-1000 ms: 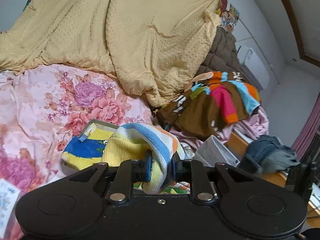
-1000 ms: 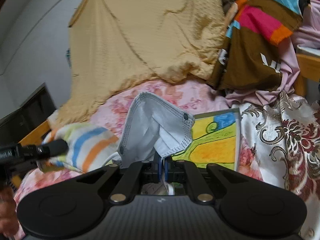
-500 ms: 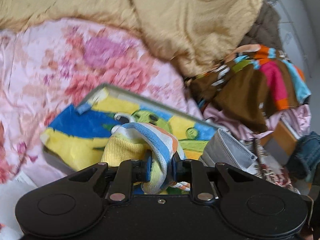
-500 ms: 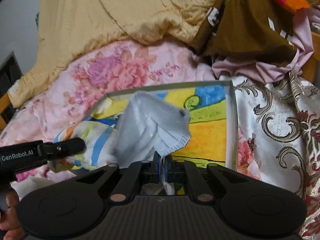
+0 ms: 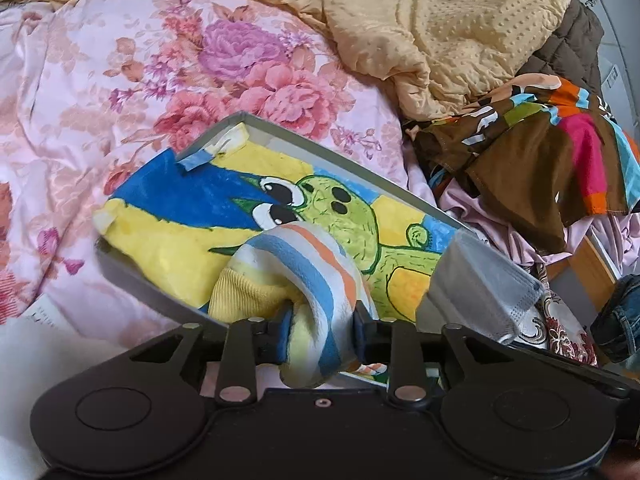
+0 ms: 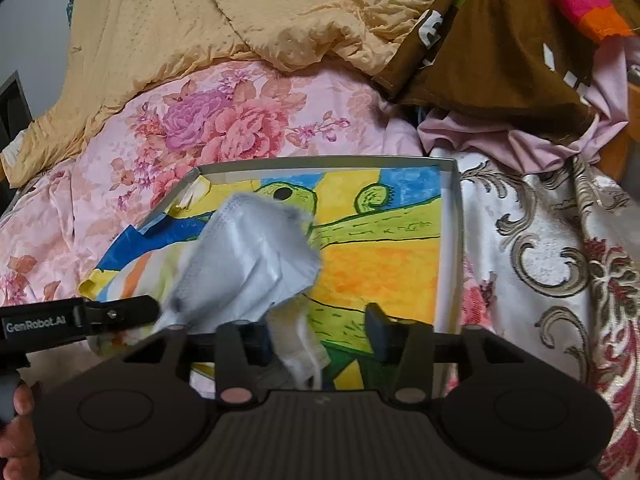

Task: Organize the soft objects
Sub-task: 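Carry both items to the frog-painted tray and release the striped sock from the left tool, then lower the grey mask into the tray and open the right tool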

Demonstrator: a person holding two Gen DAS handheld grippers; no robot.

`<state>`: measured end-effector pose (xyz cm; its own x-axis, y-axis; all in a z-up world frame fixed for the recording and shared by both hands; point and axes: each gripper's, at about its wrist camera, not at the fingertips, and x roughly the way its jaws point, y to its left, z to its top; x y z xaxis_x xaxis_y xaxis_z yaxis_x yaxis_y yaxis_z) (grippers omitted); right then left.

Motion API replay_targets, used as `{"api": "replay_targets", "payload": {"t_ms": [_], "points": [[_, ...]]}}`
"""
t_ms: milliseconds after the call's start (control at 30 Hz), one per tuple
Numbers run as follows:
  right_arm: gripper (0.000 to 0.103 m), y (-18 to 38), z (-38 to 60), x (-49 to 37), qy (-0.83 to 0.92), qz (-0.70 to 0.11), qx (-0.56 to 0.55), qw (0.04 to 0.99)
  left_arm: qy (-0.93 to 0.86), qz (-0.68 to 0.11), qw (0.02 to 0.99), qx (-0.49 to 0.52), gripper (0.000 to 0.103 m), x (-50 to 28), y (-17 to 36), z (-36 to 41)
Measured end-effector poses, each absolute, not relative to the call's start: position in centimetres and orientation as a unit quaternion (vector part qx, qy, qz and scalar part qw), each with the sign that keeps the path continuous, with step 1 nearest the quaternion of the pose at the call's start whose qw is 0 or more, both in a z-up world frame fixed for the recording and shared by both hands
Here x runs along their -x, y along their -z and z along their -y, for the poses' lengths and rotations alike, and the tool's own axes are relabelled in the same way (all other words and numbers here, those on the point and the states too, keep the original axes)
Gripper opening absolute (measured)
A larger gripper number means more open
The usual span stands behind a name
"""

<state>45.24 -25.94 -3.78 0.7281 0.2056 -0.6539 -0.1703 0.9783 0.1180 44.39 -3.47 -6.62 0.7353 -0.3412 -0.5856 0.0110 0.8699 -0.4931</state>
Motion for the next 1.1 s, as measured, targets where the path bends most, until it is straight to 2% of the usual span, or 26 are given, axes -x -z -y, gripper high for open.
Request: {"api": "replay_targets", "payload": {"t_ms": [67, 133, 200, 267, 567, 800, 900, 1100], "points": [[0.062, 3.4, 26.1, -44.9, -0.100, -0.354, -0.022, 0.930, 0.095, -0.353, 0.901, 0.233, 0.040, -44.0, 6.4, 3.2], [0.072, 2.8, 26.3, -44.5, -0.097, -0.349, -0.024, 0.932, 0.090, -0.352, 0.903, 0.231, 0.046, -43.5, 6.1, 2.9], [0.083, 2.1, 26.6, -44.1, -0.093, -0.342, -0.029, 0.935, 0.086, -0.347, 0.905, 0.229, 0.056, -43.0, 5.6, 2.7], [0.087, 1.4, 26.7, -43.8, -0.091, -0.333, -0.030, 0.938, 0.086, -0.341, 0.908, 0.226, 0.060, -42.5, 5.0, 2.6], [0.095, -2.4, 27.1, -40.4, -0.104, -0.283, -0.035, 0.953, 0.097, -0.299, 0.930, 0.192, 0.072, -39.1, 1.1, 3.1], [0.102, -5.4, 27.5, -34.5, -0.119, -0.229, -0.036, 0.966, 0.106, -0.254, 0.948, 0.161, 0.085, -34.3, -2.1, 3.0], [0.103, -6.6, 27.7, -31.3, -0.123, -0.203, -0.033, 0.971, 0.112, -0.234, 0.954, 0.152, 0.093, -31.6, -3.2, 2.7], [0.103, -7.8, 27.9, -25.3, -0.125, -0.165, -0.026, 0.978, 0.119, -0.202, 0.963, 0.137, 0.100, -26.3, -4.6, 2.2]]}}
